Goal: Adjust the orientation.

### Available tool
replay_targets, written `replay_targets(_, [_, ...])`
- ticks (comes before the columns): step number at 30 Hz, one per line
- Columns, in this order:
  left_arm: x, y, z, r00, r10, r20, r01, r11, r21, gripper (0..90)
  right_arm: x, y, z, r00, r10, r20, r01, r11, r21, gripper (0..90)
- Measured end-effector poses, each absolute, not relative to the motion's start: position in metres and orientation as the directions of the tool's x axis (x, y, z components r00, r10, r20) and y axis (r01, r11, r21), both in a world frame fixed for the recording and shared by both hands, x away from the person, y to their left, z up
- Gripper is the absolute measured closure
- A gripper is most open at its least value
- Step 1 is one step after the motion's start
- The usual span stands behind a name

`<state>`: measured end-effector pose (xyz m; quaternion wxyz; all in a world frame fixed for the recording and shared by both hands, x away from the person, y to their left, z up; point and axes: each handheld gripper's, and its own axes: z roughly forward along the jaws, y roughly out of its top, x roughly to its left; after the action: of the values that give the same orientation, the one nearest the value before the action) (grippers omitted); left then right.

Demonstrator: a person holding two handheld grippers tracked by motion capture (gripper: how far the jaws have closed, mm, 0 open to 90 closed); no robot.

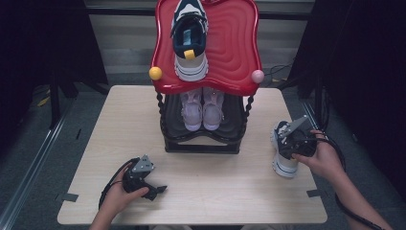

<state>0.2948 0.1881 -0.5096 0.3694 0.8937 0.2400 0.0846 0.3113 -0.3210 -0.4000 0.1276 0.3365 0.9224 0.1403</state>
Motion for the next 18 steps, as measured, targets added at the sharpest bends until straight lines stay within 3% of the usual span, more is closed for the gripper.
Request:
replay_targets(12, [0.295,0.188,-0.51,0.87,0.492,-0.026,0.367,-0.612,0.701,0.0,0.302,-0.301,-0.392,-0.773,0.625,-0.106,0.523,0.723,0.451,83.4])
replay_targets(18, [0.295,0.188,-0.51,0.87,0.493,-0.026,0.368,-0.612,0.7,0.0,0.295,-0.287,-0.398,-0.793,0.603,-0.089,0.518,0.743,0.423,81.8])
